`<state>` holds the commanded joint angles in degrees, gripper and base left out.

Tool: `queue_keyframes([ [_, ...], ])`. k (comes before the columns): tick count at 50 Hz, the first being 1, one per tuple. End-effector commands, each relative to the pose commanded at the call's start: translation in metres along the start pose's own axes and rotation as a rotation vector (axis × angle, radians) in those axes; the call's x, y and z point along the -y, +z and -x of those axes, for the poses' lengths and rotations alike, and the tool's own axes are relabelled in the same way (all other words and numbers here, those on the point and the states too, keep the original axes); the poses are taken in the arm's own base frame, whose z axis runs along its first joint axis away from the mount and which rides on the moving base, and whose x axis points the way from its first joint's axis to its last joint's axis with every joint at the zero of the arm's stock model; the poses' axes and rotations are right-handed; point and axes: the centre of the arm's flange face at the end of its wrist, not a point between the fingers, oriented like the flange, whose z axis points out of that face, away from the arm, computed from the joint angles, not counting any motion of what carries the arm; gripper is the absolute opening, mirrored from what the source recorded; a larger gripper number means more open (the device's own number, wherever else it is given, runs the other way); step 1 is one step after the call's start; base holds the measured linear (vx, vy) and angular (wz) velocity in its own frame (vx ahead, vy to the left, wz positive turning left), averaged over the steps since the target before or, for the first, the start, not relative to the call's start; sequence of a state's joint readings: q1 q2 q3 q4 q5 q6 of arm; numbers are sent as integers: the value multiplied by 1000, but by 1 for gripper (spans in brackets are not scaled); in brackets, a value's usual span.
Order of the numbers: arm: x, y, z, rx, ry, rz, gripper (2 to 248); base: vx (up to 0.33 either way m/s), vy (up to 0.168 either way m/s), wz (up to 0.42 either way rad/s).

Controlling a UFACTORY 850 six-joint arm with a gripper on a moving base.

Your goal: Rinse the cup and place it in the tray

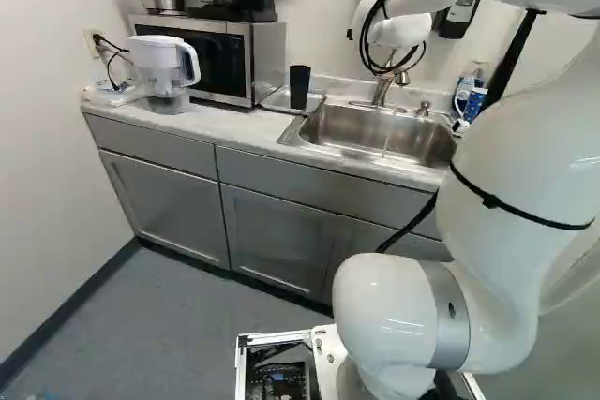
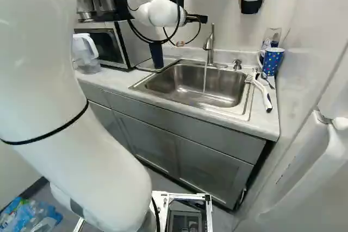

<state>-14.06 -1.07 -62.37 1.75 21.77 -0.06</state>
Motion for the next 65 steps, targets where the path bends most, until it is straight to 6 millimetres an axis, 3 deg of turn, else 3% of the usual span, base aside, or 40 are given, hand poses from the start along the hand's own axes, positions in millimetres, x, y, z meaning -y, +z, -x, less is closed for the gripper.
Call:
queue_keyframes([
  [65,-17,42,-57,83,6,28,247,0,0,0],
])
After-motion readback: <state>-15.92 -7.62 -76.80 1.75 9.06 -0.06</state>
